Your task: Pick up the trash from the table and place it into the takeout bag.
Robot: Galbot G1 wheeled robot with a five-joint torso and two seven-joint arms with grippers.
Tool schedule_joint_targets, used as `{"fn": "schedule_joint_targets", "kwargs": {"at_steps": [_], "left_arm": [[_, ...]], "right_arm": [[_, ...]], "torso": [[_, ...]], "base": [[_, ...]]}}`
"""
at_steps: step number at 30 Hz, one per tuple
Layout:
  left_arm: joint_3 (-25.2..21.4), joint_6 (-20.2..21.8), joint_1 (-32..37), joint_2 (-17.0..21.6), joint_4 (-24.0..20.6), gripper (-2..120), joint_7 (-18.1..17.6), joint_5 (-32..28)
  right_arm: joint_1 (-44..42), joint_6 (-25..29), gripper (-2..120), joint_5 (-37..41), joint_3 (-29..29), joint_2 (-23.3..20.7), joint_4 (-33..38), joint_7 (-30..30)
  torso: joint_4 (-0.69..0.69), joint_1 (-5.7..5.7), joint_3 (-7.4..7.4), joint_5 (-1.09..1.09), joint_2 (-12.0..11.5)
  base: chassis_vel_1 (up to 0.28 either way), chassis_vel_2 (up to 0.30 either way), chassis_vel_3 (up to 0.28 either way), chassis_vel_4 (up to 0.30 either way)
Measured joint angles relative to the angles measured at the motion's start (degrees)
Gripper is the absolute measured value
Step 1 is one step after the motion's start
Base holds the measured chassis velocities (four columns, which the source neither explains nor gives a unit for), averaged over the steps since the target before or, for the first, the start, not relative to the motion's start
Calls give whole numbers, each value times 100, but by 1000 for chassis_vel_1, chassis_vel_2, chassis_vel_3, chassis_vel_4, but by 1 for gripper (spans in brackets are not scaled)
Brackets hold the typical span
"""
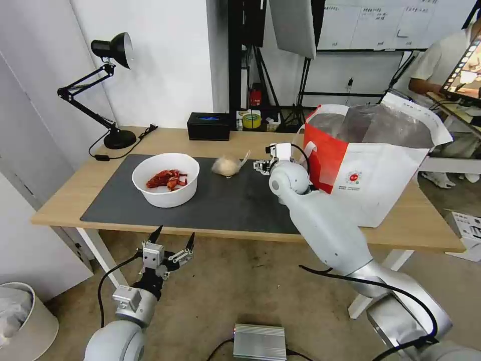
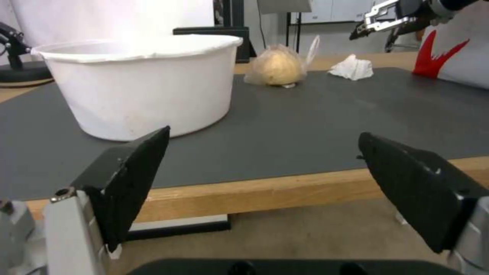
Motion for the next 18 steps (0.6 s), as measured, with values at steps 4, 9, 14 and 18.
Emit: {"fn": "schedule_joint_targets", "kwargs": {"at_steps": [4,9,14,18], "left_arm": [[0,-3,-4,7,15,100,2,1],[8,-5,-34,25,31,100,2,-1],[27,-5,-51,31,44,100,3,-4],[31,-5,-53,40,53,100,4,-5]], "right_arm": [[90,-1,100,-16,0,89,-214,-49],[187,-9,100,-30,1,169,-417,-108],[338,-23,100,-147,-9,242,-686,-233],[432,-27,100,-184,-27,280,-866,-309]], "torso": [[0,0,0,0,0],[0,0,0,0,0],[0,0,0,0,0],[0,0,0,0,0]], "base": [[0,0,0,0],[0,0,0,0],[0,0,0,0],[0,0,0,0]]}}
